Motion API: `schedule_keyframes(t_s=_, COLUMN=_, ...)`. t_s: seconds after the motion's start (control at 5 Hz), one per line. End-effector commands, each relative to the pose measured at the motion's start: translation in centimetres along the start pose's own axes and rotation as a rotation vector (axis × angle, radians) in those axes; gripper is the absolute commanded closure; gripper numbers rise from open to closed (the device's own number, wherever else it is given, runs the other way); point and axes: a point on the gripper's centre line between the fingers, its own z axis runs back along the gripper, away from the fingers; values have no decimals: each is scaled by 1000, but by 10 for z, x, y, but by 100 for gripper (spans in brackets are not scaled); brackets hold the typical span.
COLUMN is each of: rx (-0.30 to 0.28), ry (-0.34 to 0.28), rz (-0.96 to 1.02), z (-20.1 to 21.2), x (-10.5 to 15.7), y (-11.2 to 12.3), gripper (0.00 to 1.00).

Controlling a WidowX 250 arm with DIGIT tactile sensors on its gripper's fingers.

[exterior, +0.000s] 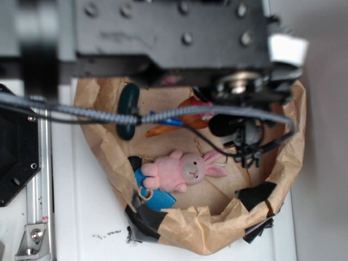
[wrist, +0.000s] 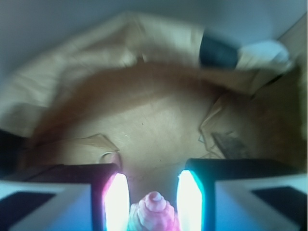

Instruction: Grab the shell.

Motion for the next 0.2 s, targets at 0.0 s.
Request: schedule_keyframes(t_s=0.0, rx=-39, ry=-74, rz=-47, z=23, x=-1, y=6, gripper=100)
